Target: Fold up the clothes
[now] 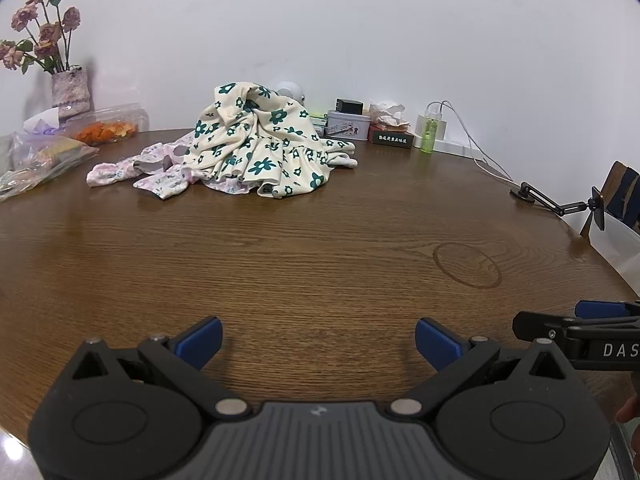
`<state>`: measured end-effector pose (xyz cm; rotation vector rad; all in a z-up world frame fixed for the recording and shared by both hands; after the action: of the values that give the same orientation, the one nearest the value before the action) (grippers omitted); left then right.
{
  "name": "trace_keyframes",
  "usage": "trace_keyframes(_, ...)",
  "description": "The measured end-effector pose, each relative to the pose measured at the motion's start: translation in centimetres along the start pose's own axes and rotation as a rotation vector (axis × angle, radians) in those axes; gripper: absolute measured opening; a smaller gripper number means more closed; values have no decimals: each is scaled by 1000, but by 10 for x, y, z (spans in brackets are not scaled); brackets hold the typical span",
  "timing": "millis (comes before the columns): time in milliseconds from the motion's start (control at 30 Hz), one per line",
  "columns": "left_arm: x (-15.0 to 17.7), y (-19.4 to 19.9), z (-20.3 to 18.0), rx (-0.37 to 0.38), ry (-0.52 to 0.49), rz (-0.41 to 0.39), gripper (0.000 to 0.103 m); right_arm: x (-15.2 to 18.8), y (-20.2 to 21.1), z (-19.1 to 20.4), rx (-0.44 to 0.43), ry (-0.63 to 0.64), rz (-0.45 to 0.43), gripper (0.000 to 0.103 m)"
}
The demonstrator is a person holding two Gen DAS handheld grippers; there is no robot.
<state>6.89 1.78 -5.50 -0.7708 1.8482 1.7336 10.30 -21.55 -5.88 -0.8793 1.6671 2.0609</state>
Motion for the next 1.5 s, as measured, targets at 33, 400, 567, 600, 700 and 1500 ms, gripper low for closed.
trace_keyframes(33,0,0,1,-1,1,0,103,0,0,0,-1,1,0,103)
trace_keyframes(400,-2,0,3,-6,2,-1,103,-3,-3,3,-7,5,-1,103)
trace_keyframes(567,-3,-1,3,-4,3,-3,103,-3,-3,5,-5,6,-5,103)
trace_keyframes(600,-3,-1,3,-4,3,-2,103,-3,-3,4,-4,6,-6,103)
trace_keyframes(700,-3,-2,4,-3,4,0,103,-4,-4,5,-4,6,-4,103)
trace_keyframes(1500,-98,-6,51,-10,75,-74,103,-99,-7,49,-122,175,-60,103)
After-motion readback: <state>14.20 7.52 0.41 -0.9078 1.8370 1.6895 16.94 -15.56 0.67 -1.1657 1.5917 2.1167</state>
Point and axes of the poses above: each gripper's, at about its wrist camera, not at the fingertips, and y roughly against the way its jaws point, z to its left, x to its underside, the point moved 8 cm from there along -y, roughly the way its jaws point, and after that the axes turned 12 degrees about z, right-handed, at the moved point
